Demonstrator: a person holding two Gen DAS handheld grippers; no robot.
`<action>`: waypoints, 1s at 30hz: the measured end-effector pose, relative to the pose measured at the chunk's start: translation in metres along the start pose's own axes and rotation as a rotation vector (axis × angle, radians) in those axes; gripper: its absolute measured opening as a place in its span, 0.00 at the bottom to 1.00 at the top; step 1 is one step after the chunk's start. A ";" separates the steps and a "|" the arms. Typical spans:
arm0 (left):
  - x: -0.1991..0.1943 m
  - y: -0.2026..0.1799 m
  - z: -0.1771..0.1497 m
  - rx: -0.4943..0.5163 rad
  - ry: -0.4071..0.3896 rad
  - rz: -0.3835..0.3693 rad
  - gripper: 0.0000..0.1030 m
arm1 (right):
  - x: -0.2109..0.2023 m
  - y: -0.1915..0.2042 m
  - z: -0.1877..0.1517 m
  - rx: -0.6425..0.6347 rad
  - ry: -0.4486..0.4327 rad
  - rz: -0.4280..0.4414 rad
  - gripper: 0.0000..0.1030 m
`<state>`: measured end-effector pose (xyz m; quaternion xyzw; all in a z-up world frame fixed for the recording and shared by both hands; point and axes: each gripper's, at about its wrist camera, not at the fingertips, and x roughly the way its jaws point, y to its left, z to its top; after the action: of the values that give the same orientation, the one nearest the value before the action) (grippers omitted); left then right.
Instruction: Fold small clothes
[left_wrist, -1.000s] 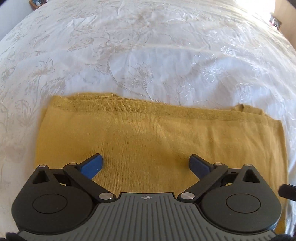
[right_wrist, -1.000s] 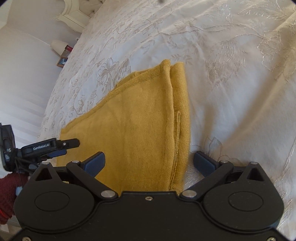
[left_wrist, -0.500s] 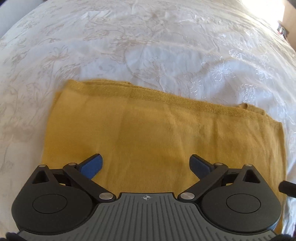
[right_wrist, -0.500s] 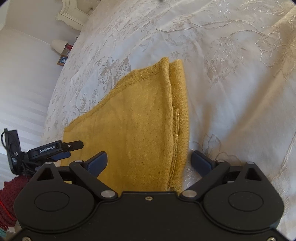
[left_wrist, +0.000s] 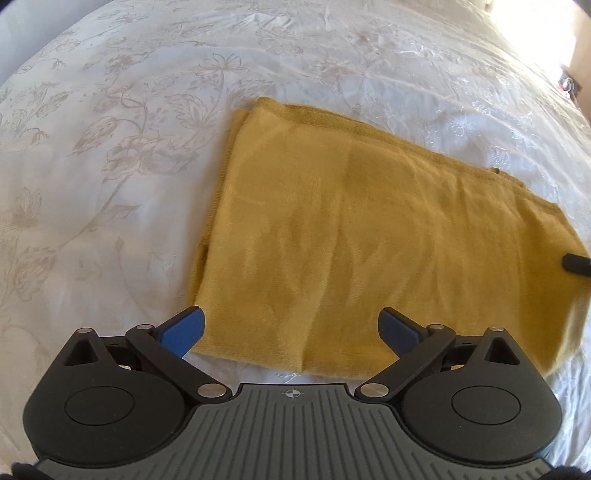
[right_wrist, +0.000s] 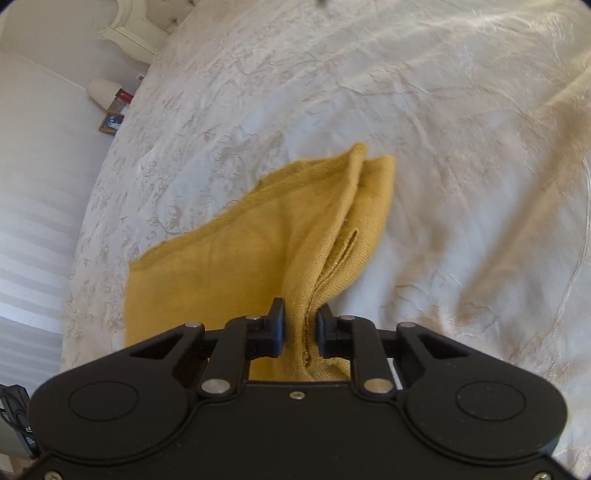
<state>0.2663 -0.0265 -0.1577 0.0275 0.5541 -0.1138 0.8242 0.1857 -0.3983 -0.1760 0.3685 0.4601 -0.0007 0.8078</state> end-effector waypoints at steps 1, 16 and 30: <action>-0.002 0.006 0.000 -0.002 -0.002 -0.013 0.99 | -0.001 0.014 0.001 -0.018 -0.004 -0.001 0.24; -0.013 0.107 0.010 -0.005 -0.006 -0.102 0.99 | 0.096 0.214 -0.020 -0.211 0.052 0.096 0.06; -0.002 0.120 0.061 0.037 -0.006 -0.273 0.99 | 0.097 0.230 -0.112 -0.606 0.004 -0.401 0.73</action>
<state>0.3470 0.0799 -0.1424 -0.0333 0.5482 -0.2350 0.8020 0.2364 -0.1312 -0.1460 0.0149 0.5044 -0.0221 0.8631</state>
